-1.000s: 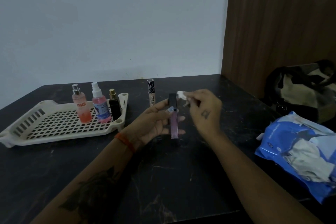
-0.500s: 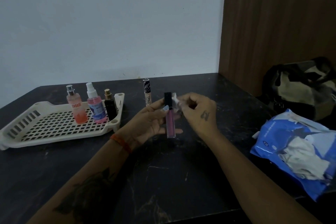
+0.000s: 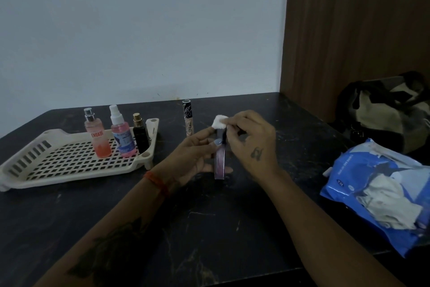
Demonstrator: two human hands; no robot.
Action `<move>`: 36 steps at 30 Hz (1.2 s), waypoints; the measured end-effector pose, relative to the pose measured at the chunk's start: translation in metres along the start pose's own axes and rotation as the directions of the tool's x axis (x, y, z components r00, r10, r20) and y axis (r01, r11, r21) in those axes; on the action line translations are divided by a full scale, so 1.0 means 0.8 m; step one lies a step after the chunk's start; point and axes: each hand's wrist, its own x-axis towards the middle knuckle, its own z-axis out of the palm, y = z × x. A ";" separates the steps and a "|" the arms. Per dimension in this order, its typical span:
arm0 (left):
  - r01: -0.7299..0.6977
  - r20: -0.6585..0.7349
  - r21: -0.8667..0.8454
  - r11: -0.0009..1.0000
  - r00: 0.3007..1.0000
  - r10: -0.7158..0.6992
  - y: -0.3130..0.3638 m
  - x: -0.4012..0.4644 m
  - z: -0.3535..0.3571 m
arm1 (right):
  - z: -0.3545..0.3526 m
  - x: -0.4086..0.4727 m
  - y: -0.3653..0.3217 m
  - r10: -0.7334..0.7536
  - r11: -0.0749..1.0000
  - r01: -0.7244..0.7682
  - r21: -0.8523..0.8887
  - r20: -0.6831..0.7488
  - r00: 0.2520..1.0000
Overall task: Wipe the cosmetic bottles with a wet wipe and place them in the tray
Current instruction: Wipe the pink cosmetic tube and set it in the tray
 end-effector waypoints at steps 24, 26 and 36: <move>-0.031 -0.009 -0.245 0.969 1.000 0.029 0.012 0.000 -0.013 | -0.009 -0.001 -0.005 0.365 0.806 -0.515 0.293 0.438 0.821; -0.021 -0.021 -0.237 0.971 1.000 0.016 0.011 -0.001 -0.012 | -0.015 0.000 -0.003 0.378 0.785 -0.544 0.295 0.468 0.799; -0.044 0.034 -0.250 0.967 0.998 0.054 0.011 0.000 -0.019 | -0.021 -0.018 -0.012 0.158 0.959 -0.238 0.152 0.411 0.898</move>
